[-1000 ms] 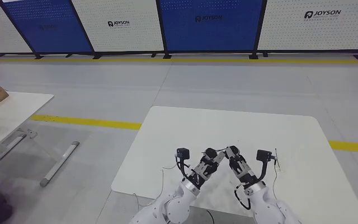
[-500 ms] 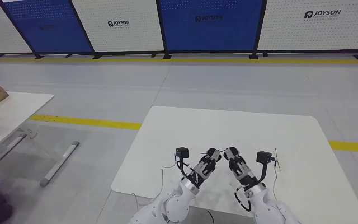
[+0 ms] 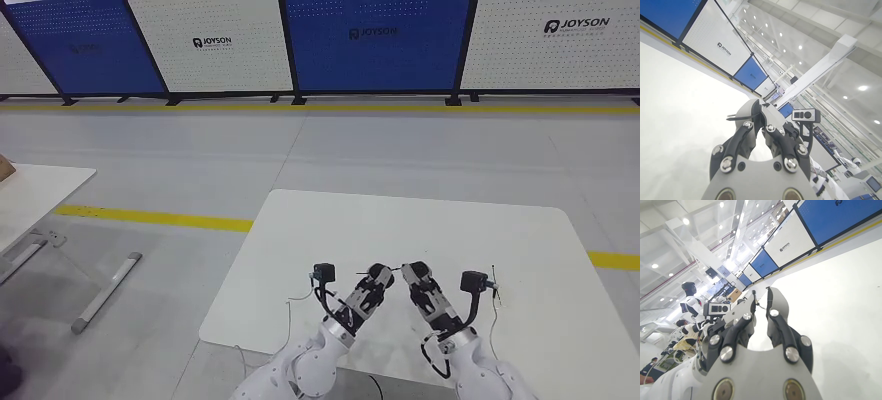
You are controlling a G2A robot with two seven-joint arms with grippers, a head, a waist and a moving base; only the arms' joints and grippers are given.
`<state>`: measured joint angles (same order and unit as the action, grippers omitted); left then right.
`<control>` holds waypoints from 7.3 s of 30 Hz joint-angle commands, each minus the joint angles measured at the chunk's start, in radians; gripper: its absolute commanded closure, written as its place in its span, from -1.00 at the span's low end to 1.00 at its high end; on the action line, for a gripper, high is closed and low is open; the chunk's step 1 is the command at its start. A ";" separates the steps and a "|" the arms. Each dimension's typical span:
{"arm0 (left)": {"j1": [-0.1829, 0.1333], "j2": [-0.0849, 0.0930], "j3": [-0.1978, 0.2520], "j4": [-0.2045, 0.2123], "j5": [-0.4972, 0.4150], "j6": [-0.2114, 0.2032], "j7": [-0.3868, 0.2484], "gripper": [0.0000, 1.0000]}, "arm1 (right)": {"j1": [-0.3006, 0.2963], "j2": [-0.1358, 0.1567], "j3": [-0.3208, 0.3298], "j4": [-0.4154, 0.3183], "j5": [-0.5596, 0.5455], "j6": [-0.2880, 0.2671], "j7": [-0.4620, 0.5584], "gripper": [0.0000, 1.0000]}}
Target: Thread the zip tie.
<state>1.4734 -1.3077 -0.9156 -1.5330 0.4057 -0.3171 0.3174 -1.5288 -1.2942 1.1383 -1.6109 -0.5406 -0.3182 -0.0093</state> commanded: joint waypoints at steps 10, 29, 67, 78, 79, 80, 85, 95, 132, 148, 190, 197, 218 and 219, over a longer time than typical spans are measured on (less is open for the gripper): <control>0.034 0.012 -0.050 -0.081 -0.210 -0.023 -0.125 1.00 | 0.000 0.007 0.057 0.050 -0.045 0.138 0.041 -1.00; 0.041 0.011 -0.076 -0.114 -0.372 0.022 -0.180 1.00 | 0.034 0.018 0.014 0.080 -0.435 0.203 0.045 -1.00; 0.019 0.001 -0.046 -0.128 -0.390 0.158 -0.244 1.00 | 0.063 0.023 -0.032 0.061 -0.709 0.160 0.004 -0.24; 0.008 -0.003 -0.047 -0.110 -0.412 0.173 -0.247 1.00 | 0.067 0.022 -0.044 0.050 -0.722 0.130 0.017 0.06; 0.007 -0.004 -0.046 -0.109 -0.412 0.174 -0.247 1.00 | 0.067 0.022 -0.044 0.050 -0.722 0.127 0.017 0.08; 0.007 -0.004 -0.045 -0.107 -0.411 0.176 -0.247 1.00 | 0.067 0.023 -0.045 0.049 -0.720 0.119 0.019 0.08; 0.005 -0.007 -0.042 -0.106 -0.418 0.187 -0.244 1.00 | 0.068 0.024 -0.042 0.049 -0.713 0.097 0.024 0.08; 0.004 -0.009 -0.038 -0.105 -0.425 0.217 -0.259 1.00 | 0.071 0.024 -0.035 0.052 -0.688 0.078 0.028 0.28; 0.025 -0.010 -0.047 -0.133 -0.450 0.140 -0.290 1.00 | 0.091 0.028 -0.050 0.079 -0.697 0.011 0.079 1.00; 0.060 0.005 -0.097 -0.184 -0.506 0.064 -0.383 1.00 | 0.104 0.030 -0.074 0.117 -0.797 0.015 0.056 1.00; 0.040 -0.008 -0.085 -0.090 -0.111 0.236 -0.009 -1.00 | 0.094 0.027 -0.006 0.131 -0.493 -0.015 0.031 1.00; 0.067 0.014 -0.053 -0.104 0.183 0.155 -0.105 -1.00 | 0.112 0.024 -0.026 0.116 -0.501 0.003 0.090 1.00; 0.034 0.007 -0.035 -0.101 0.104 0.147 -0.155 1.00 | 0.126 0.022 -0.049 0.109 -0.543 0.009 0.089 1.00; 0.034 0.007 -0.036 -0.101 0.099 0.145 -0.155 1.00 | 0.126 0.022 -0.049 0.110 -0.542 0.009 0.088 1.00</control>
<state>1.5075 -1.3010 -0.9511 -1.6341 0.5095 -0.1701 0.1620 -1.4028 -1.2725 1.0891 -1.5019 -1.0834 -0.3096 0.0793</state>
